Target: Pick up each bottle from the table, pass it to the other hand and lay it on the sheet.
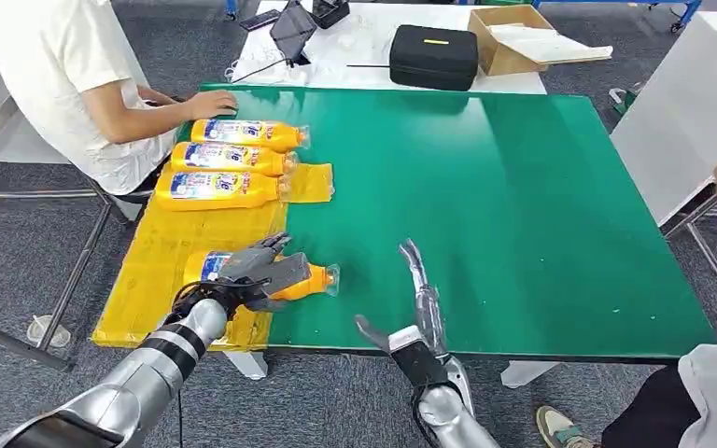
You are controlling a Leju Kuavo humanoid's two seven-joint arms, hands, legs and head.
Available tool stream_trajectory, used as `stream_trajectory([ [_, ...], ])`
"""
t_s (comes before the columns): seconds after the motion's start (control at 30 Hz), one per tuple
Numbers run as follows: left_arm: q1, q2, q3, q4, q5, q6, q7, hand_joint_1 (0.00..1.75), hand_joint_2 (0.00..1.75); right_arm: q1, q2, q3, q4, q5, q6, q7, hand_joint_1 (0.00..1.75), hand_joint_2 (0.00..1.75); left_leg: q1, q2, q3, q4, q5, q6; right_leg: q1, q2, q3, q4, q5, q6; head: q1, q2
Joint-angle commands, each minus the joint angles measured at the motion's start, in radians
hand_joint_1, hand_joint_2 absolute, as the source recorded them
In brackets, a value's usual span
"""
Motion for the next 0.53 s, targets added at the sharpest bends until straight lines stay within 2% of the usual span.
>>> stream_trajectory([
  [0.03,0.03,-0.004,0.038,0.039,0.039,-0.03,-0.039,0.0,1.75,-0.04,-0.009,0.025,0.061,-0.009,-0.006,0.001,0.0,1.75,0.0,0.004,0.002,-0.001,-0.001,0.0,0.0,0.004,0.001,-0.001,0.001,-0.002,0.0,0.0],
  [0.13,0.047,-0.011,0.079,-0.009,0.129,-0.091,-0.14,0.0,1.75,-0.041,-0.013,0.033,0.06,-0.01,-0.012,0.001,0.0,1.75,0.0,0.002,0.002,-0.001,-0.001,0.0,0.0,0.003,0.001,-0.001,0.0,-0.001,0.0,0.0],
  [0.37,0.09,-0.051,0.091,-0.149,0.231,-0.099,-0.187,0.0,1.75,-0.021,-0.02,0.024,0.048,-0.007,-0.039,0.001,0.0,1.75,0.0,0.001,0.0,0.0,-0.001,0.0,0.001,0.001,0.0,0.0,0.0,-0.001,0.0,0.0],
  [0.47,0.162,-0.07,0.054,-0.316,0.299,-0.116,-0.229,0.0,1.75,0.0,-0.024,0.017,0.031,-0.002,-0.053,0.001,0.0,1.75,0.0,0.0,-0.001,0.001,-0.001,0.0,0.001,0.0,-0.002,0.0,-0.001,-0.001,0.0,0.0],
  [0.53,0.162,-0.07,0.054,-0.316,0.299,-0.116,-0.229,0.0,1.75,0.0,-0.024,0.017,0.031,-0.002,-0.053,0.001,0.0,1.75,0.0,-0.001,-0.003,0.001,-0.001,0.0,0.0,-0.001,-0.003,0.0,-0.002,-0.001,0.0,0.0],
])
